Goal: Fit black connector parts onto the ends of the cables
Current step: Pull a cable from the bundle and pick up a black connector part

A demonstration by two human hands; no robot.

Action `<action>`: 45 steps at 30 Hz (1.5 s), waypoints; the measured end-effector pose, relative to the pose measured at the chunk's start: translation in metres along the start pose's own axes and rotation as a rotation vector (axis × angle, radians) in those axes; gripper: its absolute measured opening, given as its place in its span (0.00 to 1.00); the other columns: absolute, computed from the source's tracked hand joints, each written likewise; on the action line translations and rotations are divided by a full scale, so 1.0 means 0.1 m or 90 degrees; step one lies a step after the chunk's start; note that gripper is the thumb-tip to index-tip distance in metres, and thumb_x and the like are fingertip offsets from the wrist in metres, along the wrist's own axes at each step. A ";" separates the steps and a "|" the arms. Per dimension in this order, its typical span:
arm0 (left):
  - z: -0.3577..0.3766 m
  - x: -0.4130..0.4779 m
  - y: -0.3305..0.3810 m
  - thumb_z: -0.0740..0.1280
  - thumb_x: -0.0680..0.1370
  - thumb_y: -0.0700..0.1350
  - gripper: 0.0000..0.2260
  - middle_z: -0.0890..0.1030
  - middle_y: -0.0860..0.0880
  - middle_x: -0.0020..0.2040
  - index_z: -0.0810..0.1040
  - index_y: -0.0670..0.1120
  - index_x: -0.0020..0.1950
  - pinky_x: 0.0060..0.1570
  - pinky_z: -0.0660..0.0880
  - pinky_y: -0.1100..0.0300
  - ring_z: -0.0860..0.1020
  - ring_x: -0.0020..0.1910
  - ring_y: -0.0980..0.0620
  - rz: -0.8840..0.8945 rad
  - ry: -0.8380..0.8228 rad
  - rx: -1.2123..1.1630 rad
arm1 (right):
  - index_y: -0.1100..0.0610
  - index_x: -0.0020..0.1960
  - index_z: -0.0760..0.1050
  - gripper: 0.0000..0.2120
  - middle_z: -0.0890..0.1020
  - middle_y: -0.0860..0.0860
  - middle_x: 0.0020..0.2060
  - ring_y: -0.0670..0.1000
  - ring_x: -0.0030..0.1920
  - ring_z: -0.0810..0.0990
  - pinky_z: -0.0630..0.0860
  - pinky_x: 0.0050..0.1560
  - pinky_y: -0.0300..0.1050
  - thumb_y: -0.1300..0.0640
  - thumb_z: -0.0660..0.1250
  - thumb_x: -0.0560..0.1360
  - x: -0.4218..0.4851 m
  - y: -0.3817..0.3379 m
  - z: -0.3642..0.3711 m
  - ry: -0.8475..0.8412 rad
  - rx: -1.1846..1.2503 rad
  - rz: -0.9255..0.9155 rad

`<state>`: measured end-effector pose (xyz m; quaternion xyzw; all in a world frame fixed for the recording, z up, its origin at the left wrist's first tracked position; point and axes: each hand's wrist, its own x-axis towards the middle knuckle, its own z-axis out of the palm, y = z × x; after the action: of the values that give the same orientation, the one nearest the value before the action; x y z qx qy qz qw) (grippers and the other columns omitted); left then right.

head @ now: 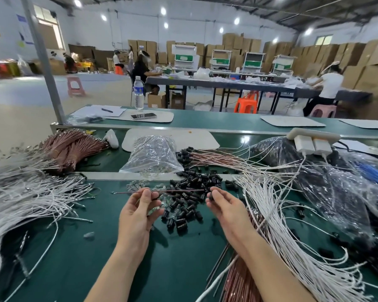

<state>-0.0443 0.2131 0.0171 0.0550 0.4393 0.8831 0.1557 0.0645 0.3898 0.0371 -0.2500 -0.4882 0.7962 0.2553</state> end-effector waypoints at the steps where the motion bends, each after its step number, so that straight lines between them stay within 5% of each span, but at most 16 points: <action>1: 0.00 0.00 0.00 0.71 0.73 0.47 0.10 0.85 0.48 0.42 0.80 0.45 0.52 0.35 0.82 0.61 0.83 0.36 0.55 0.003 0.001 0.006 | 0.64 0.57 0.79 0.07 0.84 0.56 0.44 0.50 0.42 0.84 0.83 0.43 0.38 0.66 0.66 0.80 0.01 -0.01 0.02 0.002 0.086 0.025; 5: 0.00 -0.03 -0.02 0.71 0.73 0.48 0.11 0.85 0.48 0.42 0.80 0.45 0.51 0.35 0.82 0.61 0.83 0.37 0.55 0.015 0.007 0.027 | 0.68 0.61 0.75 0.11 0.83 0.62 0.47 0.55 0.47 0.83 0.85 0.47 0.43 0.67 0.65 0.80 0.01 0.01 0.05 -0.008 0.248 0.080; 12: 0.01 -0.06 -0.05 0.70 0.73 0.49 0.12 0.86 0.48 0.42 0.79 0.43 0.52 0.35 0.82 0.61 0.83 0.37 0.54 0.041 0.015 0.079 | 0.67 0.57 0.77 0.08 0.85 0.60 0.44 0.54 0.42 0.86 0.85 0.44 0.44 0.65 0.65 0.80 0.08 0.08 0.11 -0.025 0.260 0.074; 16: 0.02 -0.02 -0.05 0.70 0.73 0.49 0.12 0.85 0.47 0.42 0.79 0.43 0.52 0.34 0.81 0.60 0.82 0.36 0.54 0.053 0.021 0.088 | 0.62 0.55 0.82 0.09 0.87 0.58 0.46 0.51 0.43 0.86 0.83 0.44 0.40 0.67 0.65 0.80 0.23 0.08 0.11 -0.030 0.137 0.008; 21: 0.04 0.13 0.01 0.68 0.75 0.49 0.10 0.85 0.47 0.43 0.79 0.43 0.50 0.34 0.82 0.59 0.81 0.36 0.54 0.068 0.039 0.101 | 0.48 0.55 0.85 0.16 0.87 0.47 0.51 0.45 0.51 0.85 0.80 0.56 0.41 0.66 0.66 0.80 0.30 0.13 0.10 -0.067 -0.153 -0.078; 27: 0.04 0.19 -0.04 0.68 0.76 0.51 0.12 0.84 0.49 0.42 0.79 0.43 0.53 0.34 0.80 0.61 0.81 0.36 0.54 0.088 0.014 0.160 | 0.53 0.58 0.82 0.15 0.87 0.49 0.48 0.49 0.48 0.86 0.82 0.49 0.39 0.69 0.64 0.80 0.34 0.17 0.06 -0.077 -0.152 -0.094; 45: 0.03 0.18 -0.03 0.67 0.76 0.49 0.11 0.84 0.47 0.43 0.78 0.43 0.52 0.32 0.79 0.62 0.80 0.35 0.54 0.095 0.013 0.175 | 0.42 0.65 0.76 0.23 0.85 0.40 0.56 0.46 0.55 0.84 0.78 0.60 0.44 0.68 0.65 0.81 0.36 0.18 -0.01 -0.120 -0.280 -0.118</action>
<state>-0.0597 0.2229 0.0160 0.0993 0.5525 0.8241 0.0757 0.0352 0.4069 0.0145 -0.1780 -0.6923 0.6638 0.2199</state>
